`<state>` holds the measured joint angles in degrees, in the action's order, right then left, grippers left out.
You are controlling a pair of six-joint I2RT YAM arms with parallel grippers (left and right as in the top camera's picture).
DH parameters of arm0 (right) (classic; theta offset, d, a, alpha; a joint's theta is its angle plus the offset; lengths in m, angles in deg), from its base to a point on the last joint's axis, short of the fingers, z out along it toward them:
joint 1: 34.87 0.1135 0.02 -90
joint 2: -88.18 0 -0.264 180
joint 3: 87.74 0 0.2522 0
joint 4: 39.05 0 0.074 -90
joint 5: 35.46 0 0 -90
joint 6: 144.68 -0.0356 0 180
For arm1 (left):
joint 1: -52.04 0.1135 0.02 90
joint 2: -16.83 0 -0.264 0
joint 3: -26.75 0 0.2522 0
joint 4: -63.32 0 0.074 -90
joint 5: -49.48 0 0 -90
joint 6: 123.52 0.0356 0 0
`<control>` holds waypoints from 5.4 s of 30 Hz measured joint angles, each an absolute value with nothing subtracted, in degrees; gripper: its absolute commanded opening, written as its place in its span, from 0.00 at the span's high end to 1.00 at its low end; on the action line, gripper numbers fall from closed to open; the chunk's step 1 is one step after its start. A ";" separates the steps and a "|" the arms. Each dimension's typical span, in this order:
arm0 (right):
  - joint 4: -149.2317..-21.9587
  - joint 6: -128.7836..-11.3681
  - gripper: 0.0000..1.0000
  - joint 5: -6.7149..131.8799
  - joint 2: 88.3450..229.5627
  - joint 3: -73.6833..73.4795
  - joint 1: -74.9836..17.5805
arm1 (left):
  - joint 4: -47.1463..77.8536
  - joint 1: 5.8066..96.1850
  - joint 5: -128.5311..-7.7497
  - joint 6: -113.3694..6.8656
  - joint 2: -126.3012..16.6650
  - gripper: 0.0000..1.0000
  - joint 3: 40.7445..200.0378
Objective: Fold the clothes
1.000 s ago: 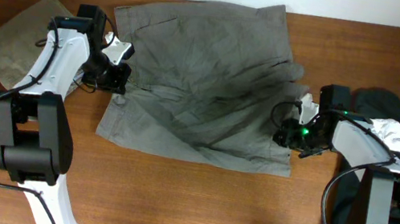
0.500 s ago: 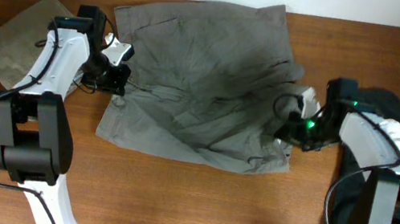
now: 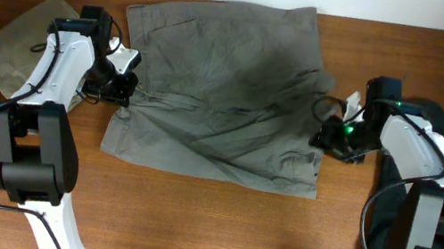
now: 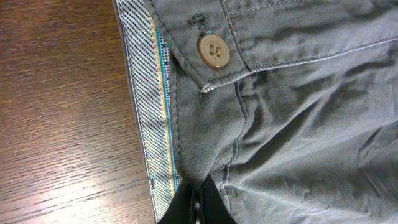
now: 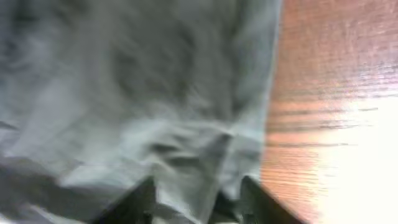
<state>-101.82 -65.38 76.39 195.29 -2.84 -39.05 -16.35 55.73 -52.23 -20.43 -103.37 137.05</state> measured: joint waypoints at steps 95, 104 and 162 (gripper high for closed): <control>-120.03 -66.47 0.96 74.68 189.30 -6.25 -35.09 | 7.89 55.09 -62.30 -19.19 -102.11 0.62 136.76; -120.01 -66.49 0.96 74.66 189.30 -6.25 -35.09 | -12.96 56.16 -56.01 -19.54 -102.11 0.28 137.42; -104.99 -70.95 0.96 69.68 189.35 -17.01 -35.09 | -19.67 57.37 -55.00 -23.47 -102.08 0.43 124.15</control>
<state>-104.99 -70.95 69.68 189.35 -17.01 -35.09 -19.67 57.37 -55.00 -23.47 -102.08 124.15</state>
